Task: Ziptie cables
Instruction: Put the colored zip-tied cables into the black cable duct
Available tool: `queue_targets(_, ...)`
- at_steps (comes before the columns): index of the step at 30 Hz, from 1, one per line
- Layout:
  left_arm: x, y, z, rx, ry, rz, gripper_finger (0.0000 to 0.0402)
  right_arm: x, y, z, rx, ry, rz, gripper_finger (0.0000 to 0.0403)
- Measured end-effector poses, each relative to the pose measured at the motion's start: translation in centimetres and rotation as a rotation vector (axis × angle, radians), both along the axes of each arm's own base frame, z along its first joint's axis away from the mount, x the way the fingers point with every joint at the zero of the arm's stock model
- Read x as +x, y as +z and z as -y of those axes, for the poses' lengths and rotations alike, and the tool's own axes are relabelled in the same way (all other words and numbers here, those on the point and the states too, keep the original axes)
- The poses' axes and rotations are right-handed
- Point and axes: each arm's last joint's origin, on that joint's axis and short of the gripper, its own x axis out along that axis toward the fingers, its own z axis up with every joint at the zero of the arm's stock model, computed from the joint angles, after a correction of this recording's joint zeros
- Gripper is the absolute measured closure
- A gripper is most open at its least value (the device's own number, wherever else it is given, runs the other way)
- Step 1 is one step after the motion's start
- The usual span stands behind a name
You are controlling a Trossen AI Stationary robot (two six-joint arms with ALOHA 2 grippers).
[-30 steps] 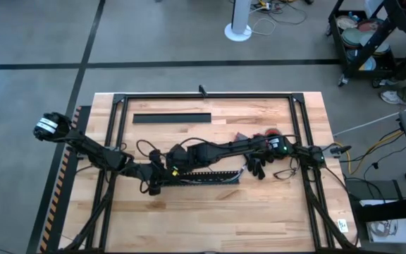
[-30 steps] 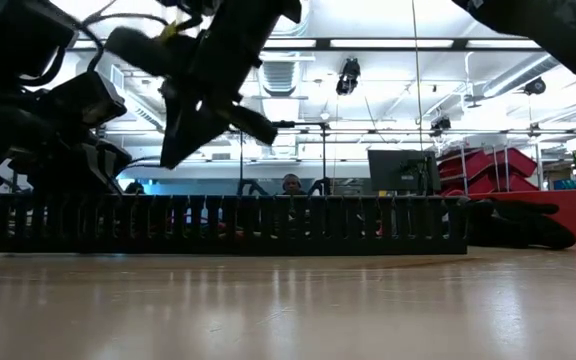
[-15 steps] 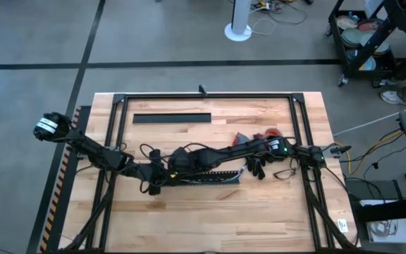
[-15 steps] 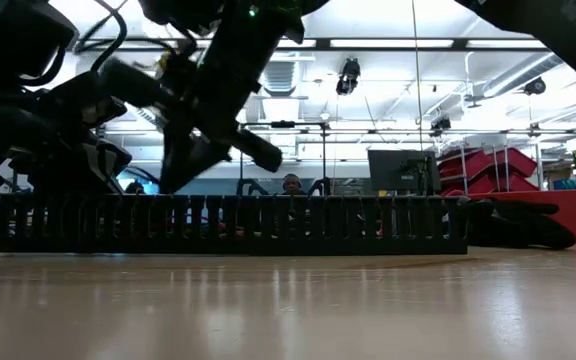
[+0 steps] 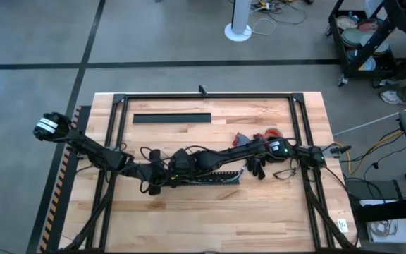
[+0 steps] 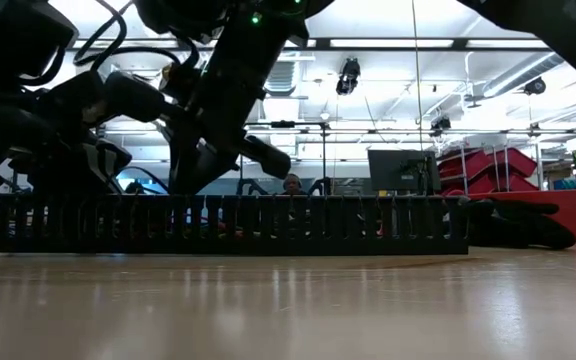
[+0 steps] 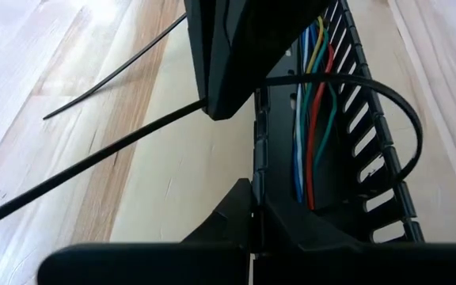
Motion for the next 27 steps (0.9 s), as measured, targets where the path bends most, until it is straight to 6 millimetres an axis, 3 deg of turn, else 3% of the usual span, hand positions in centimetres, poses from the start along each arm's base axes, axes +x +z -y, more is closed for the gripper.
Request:
queue_targets(11, 0.0, 0.0, 0.0, 0.001, 0.001, 0.001, 0.0402, -0.3, 0.1, -1.6, -0.1, 0.048, -0.001, 0.0403)
queue_targets(27, 0.1, 0.1, 0.0, 0.009, -0.009, 0.012, 0.0401, 0.2, -0.8, -1.6, -0.155, 0.079, 0.02, 0.0403)
